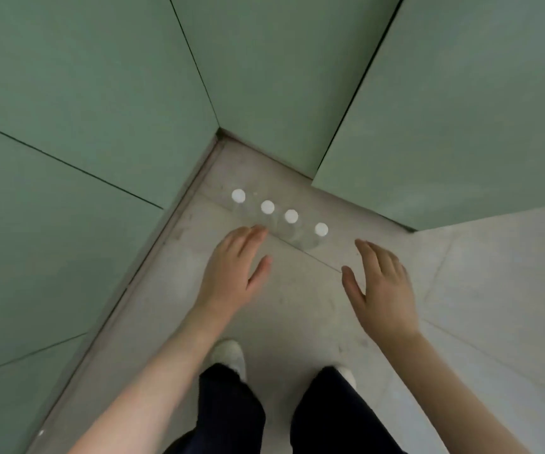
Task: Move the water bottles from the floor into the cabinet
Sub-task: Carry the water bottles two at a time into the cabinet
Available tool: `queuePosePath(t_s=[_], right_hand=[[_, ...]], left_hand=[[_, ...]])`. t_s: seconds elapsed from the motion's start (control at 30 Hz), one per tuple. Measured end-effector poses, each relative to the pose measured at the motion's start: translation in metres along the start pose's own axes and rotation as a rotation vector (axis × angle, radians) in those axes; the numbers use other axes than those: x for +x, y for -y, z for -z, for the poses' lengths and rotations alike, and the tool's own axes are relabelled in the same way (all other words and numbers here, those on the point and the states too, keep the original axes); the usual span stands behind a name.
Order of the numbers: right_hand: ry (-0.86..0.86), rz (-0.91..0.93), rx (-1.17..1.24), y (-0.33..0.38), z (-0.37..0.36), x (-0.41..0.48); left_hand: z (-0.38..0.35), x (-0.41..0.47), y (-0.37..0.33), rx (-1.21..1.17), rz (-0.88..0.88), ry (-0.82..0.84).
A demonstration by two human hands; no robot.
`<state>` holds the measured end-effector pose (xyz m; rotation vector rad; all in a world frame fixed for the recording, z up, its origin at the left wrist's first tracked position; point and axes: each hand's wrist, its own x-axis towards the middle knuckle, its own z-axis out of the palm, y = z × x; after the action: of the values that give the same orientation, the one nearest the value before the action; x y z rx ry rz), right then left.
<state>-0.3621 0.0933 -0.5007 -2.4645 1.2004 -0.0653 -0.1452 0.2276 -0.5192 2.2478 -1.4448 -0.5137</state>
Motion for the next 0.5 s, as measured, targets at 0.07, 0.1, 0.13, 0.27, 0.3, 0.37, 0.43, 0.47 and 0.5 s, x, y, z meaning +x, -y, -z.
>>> queuePosePath(t_s=[0.07, 0.1, 0.13, 0.27, 0.3, 0.37, 0.43, 0.47, 0.5], right_hand=[[0.027, 0.009, -0.016, -0.033, -0.067, 0.009], [0.037, 0.012, -0.021, -0.048, -0.098, 0.014], [0.047, 0.015, -0.023, -0.062, -0.129, 0.018], [0.042, -0.019, 0.036, -0.099, -0.232, 0.041], [0.040, -0.045, 0.079, -0.104, -0.250, 0.048], [0.005, -0.123, 0.195, -0.105, -0.274, 0.061], [-0.061, -0.159, 0.302, -0.103, -0.288, 0.073], [-0.088, -0.166, 0.363, -0.101, -0.291, 0.077], [-0.104, -0.174, 0.433, -0.098, -0.293, 0.082]], left_hand=[[-0.061, 0.005, 0.044, 0.018, -0.038, 0.008], [-0.091, 0.006, 0.066, 0.023, -0.052, 0.012], [-0.119, 0.006, 0.087, 0.030, -0.061, 0.017], [-0.211, 0.009, 0.158, 0.027, -0.069, 0.005], [-0.227, 0.011, 0.171, 0.005, -0.053, -0.007], [-0.247, 0.016, 0.189, -0.032, -0.018, -0.059], [-0.257, 0.023, 0.199, -0.065, 0.033, -0.134], [-0.260, 0.027, 0.201, -0.085, 0.070, -0.167], [-0.260, 0.031, 0.202, -0.105, 0.107, -0.195]])
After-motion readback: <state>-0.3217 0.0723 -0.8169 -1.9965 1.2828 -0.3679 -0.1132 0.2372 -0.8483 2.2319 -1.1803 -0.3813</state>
